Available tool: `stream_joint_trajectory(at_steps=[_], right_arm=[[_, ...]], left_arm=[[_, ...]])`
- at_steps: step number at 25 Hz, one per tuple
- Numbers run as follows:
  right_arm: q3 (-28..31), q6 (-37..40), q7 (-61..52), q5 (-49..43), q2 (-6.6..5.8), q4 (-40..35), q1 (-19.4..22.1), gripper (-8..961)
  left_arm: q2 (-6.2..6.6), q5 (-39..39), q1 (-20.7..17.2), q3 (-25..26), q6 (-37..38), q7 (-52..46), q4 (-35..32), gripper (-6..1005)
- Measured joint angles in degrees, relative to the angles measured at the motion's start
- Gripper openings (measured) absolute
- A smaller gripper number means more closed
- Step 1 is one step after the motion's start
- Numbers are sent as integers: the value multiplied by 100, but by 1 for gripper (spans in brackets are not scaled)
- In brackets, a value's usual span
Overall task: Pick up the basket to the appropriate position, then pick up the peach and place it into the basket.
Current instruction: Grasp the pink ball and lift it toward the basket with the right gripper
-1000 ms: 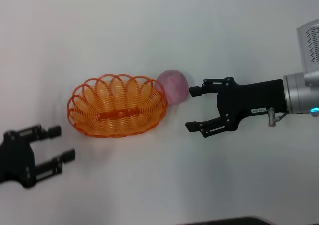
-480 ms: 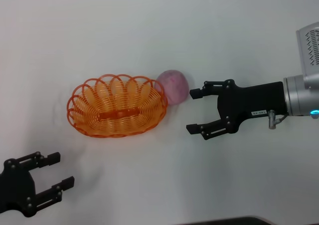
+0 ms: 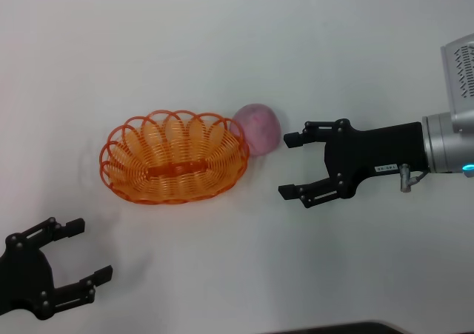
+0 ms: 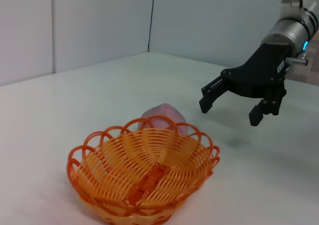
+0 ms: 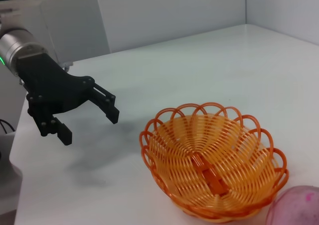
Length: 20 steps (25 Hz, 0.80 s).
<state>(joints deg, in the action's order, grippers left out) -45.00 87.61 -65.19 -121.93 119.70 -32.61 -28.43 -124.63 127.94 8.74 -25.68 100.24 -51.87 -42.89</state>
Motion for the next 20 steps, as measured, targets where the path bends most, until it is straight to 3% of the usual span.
stream_joint_trajectory(at_steps=[4,13,20], right_arm=[[0,5,-81,0,-10,-8,-7,946],[-34,322,-2004,-186,-42,-998,-111,946],[-83,523,-3358,-890,-35,-1911,-546,946]], left_arm=[[0,-5,3,2,33,2,0,840],[0,-7,-16,40,88,6,-25,840],[6,3,-22,149,210,8,-47,839]])
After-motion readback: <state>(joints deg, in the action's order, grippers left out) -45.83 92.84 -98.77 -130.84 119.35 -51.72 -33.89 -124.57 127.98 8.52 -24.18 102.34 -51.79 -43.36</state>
